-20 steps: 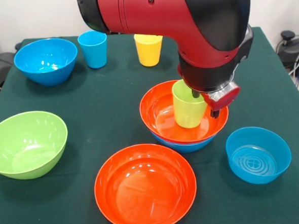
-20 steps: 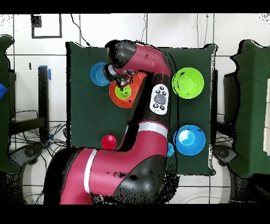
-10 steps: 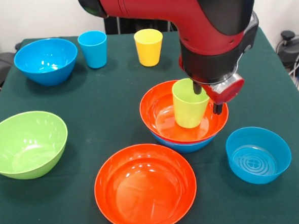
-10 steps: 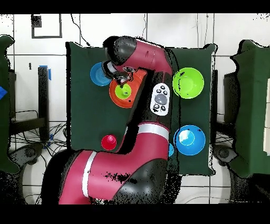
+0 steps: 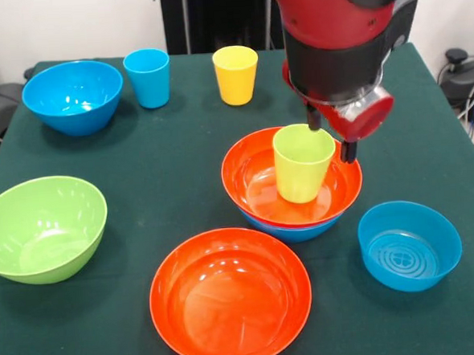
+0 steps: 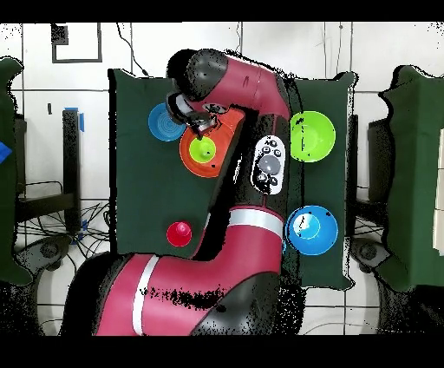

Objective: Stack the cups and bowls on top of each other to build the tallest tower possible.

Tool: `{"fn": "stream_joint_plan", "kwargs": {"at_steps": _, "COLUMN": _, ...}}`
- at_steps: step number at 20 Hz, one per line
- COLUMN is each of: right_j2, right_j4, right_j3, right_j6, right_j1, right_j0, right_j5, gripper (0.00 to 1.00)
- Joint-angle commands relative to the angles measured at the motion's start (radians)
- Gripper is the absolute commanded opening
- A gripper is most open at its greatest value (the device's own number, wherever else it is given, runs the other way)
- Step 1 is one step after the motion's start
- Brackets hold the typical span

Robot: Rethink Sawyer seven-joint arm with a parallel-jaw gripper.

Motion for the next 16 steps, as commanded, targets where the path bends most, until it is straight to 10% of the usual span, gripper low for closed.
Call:
{"fn": "stream_joint_plan", "kwargs": {"at_steps": 1, "right_j2": 0.078, "right_j4": -0.042, "right_j3": 0.052, "right_j6": -0.101, "right_j1": -0.093, "right_j0": -0.018, "right_j5": 0.133, "gripper": 1.00}}
{"fn": "stream_joint_plan", "kwargs": {"at_steps": 11, "right_j2": 0.063, "right_j4": -0.079, "right_j3": 0.150, "right_j6": -0.180, "right_j1": -0.229, "right_j0": -0.031, "right_j5": 0.101, "gripper": 1.00}}
{"fn": "stream_joint_plan", "kwargs": {"at_steps": 16, "right_j2": 0.021, "right_j4": -0.193, "right_j3": 0.215, "right_j6": -0.285, "right_j1": -0.292, "right_j0": -0.028, "right_j5": -0.126, "gripper": 1.00}}
